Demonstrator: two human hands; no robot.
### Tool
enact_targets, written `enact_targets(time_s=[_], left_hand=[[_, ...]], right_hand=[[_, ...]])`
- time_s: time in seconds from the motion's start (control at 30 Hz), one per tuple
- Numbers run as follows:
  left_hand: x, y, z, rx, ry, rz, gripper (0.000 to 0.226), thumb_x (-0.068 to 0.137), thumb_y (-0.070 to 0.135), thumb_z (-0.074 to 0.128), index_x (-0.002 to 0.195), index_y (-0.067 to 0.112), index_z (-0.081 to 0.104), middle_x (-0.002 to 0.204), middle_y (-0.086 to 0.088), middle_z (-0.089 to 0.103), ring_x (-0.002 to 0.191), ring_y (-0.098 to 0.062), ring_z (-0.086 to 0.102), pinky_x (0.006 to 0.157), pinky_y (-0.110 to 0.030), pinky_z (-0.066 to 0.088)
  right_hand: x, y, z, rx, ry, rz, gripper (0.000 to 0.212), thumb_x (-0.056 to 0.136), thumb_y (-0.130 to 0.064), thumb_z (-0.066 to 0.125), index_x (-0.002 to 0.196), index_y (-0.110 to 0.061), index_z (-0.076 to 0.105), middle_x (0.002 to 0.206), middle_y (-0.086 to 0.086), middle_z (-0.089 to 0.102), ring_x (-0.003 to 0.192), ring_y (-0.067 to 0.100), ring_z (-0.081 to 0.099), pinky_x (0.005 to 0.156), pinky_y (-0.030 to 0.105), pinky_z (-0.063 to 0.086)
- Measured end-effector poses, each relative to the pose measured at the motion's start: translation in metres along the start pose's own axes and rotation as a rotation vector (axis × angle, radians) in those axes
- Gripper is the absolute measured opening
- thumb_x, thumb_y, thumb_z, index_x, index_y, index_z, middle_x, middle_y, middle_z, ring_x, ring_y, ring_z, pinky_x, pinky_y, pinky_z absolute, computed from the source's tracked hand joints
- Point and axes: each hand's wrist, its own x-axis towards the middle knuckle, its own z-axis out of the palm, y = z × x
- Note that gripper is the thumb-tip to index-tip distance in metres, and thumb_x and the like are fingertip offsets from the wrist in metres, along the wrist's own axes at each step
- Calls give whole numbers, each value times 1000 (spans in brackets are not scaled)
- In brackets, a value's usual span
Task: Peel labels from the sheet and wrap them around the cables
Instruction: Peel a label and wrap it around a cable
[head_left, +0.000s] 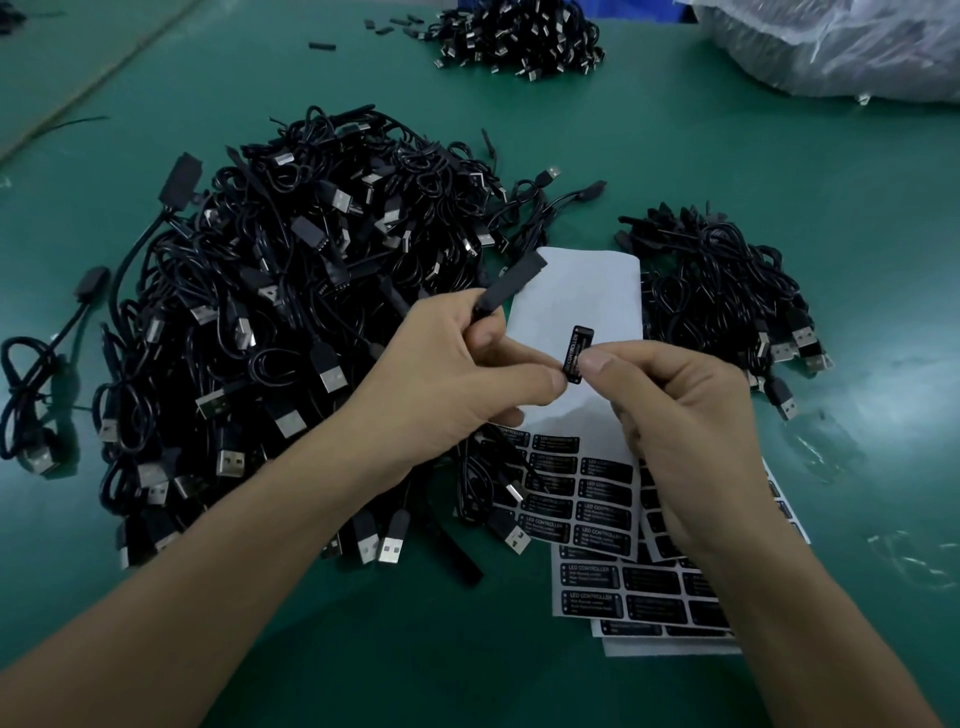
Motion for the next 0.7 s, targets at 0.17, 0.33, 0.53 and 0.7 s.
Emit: enact_targets(time_s=[0.17, 0.33, 0.53, 0.7], left_hand=[[0, -1, 1, 22, 7, 40, 53, 79, -6, 77, 72, 18, 30, 73, -8, 75, 64, -12, 69, 54, -21, 54], [1, -3, 0, 29, 26, 37, 53, 76, -6, 77, 72, 18, 30, 70, -11, 72, 59, -14, 66, 52, -22, 53], [2, -5, -1, 47, 30, 22, 53, 77, -11, 73, 71, 18, 29, 74, -18, 72, 56, -12, 64, 50, -21, 51], [3, -7, -2, 58, -5, 26, 53, 72, -4, 77, 71, 19, 29, 71, -9, 73, 59, -12, 65, 50, -21, 51]], right_hand=[[-1, 0, 1, -5, -17, 16, 16, 90, -12, 69, 77, -16, 75, 45, -18, 53, 40, -1, 46, 45, 6, 35], [-2, 2, 1, -183, 33, -78, 8, 87, -23, 77, 80, -25, 80, 60, 15, 62, 51, 28, 48, 49, 37, 43], [0, 1, -4, -81, 55, -13, 16, 85, -27, 78, 70, -22, 77, 50, 0, 41, 47, 5, 33, 46, 17, 32], [1, 0, -3, -29, 5, 77, 16, 83, -18, 76, 67, -17, 76, 48, -6, 36, 41, 3, 27, 43, 13, 28]])
